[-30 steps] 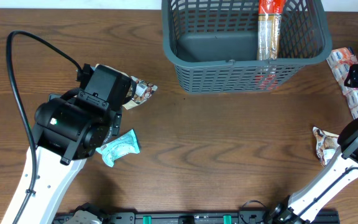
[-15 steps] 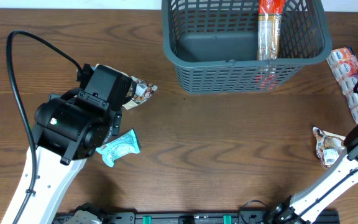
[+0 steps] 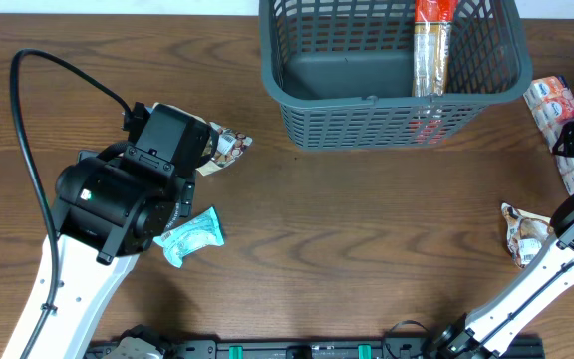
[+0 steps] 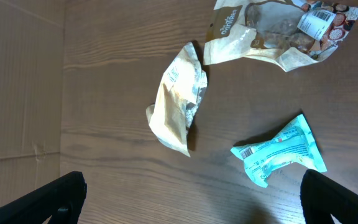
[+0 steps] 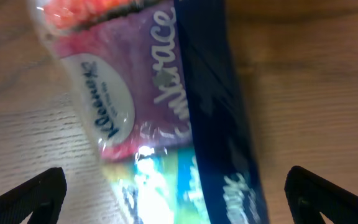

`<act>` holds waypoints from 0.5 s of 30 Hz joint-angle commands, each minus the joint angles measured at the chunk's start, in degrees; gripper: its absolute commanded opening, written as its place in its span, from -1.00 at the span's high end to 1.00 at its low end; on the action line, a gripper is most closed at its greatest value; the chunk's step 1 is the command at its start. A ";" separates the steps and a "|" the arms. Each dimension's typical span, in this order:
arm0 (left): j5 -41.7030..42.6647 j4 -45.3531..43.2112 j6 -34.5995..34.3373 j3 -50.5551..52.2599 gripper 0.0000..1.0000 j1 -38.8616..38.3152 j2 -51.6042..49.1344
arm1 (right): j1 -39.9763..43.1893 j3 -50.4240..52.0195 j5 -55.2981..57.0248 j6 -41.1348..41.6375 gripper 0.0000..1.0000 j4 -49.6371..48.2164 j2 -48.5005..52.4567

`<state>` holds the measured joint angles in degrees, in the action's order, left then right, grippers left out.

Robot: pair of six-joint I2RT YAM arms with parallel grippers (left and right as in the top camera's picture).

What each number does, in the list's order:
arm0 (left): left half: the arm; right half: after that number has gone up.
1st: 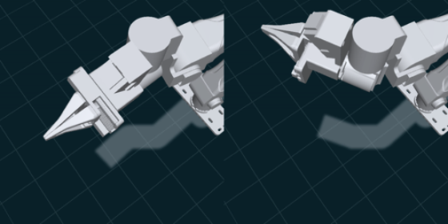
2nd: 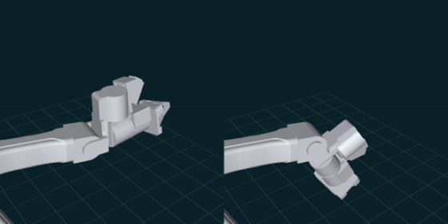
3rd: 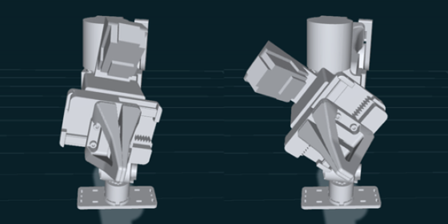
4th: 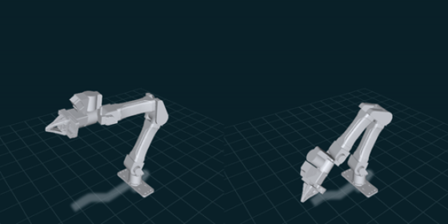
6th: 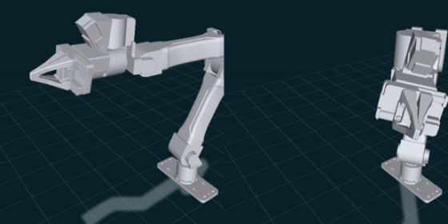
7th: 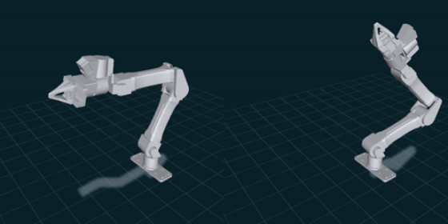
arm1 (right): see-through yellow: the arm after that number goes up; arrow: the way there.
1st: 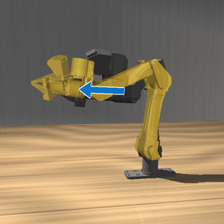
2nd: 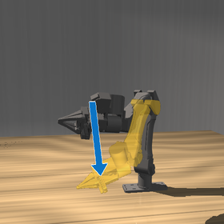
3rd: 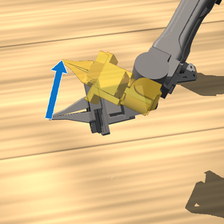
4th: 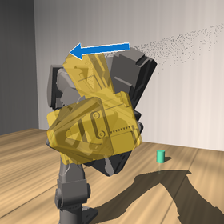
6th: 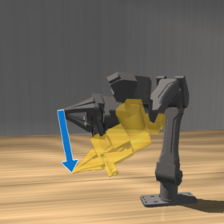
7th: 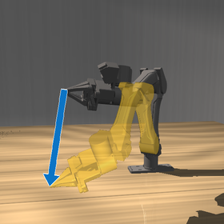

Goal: Pack container
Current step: 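Move the right gripper down onto the Kleenex tissue packs, then close the right gripper on the Kleenex tissue packs and lift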

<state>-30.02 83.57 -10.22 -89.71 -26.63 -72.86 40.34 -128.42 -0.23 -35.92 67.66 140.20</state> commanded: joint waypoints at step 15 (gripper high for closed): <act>-0.66 0.15 0.76 -0.42 -0.97 0.37 0.42 | 0.20 0.37 -1.73 -0.94 -0.99 -2.14 3.87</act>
<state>-30.00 83.57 -10.22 -89.71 -26.63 -72.86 40.34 -128.42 -0.58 -36.69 65.67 143.33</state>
